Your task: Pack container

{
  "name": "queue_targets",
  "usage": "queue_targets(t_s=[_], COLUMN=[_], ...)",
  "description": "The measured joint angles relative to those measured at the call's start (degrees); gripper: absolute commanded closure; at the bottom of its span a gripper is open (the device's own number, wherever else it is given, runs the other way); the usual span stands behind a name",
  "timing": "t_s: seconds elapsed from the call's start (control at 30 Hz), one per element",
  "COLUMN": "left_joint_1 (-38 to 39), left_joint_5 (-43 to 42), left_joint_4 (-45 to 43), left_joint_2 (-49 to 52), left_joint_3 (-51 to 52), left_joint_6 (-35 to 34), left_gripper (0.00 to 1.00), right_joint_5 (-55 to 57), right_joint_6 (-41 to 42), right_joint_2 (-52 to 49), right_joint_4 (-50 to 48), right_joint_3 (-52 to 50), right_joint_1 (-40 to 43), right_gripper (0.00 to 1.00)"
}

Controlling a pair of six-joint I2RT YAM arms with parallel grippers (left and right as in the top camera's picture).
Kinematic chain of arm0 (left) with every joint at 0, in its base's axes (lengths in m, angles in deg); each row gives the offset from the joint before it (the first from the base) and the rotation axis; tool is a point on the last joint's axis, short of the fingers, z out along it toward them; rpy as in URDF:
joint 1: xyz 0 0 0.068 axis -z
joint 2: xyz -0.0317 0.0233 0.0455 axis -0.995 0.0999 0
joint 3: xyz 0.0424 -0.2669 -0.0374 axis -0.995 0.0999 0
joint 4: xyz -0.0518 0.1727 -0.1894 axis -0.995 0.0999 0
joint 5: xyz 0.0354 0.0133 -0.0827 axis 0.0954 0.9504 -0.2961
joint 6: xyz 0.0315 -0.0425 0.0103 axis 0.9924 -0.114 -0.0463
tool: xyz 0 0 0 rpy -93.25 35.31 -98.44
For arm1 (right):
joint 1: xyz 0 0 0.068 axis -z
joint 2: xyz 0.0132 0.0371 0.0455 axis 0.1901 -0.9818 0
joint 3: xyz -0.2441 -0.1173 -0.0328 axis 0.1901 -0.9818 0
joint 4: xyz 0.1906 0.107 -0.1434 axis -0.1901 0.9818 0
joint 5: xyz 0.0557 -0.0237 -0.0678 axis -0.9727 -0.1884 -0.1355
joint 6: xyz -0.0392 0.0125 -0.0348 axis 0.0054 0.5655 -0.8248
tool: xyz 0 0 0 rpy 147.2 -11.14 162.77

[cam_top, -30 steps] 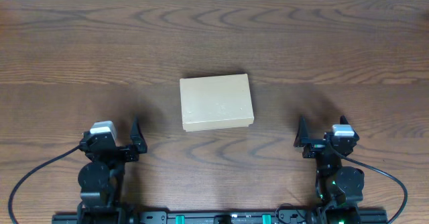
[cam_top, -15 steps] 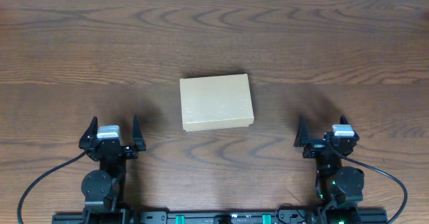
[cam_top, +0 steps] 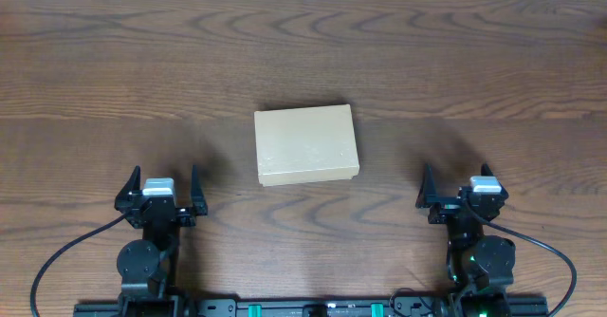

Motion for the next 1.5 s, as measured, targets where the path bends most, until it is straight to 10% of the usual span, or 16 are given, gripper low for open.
queue_targets(t_s=[1.5], left_joint_1=[0.00], left_joint_5=[-0.24], left_joint_4=[0.17], left_joint_2=[0.00], left_joint_3=[-0.07], left_joint_6=[-2.01], left_gripper=[0.05], right_joint_5=[0.00], right_joint_6=[0.00], right_joint_2=[0.00], right_joint_4=[0.00], right_joint_3=[0.00], right_joint_1=[0.00], right_gripper=[0.01])
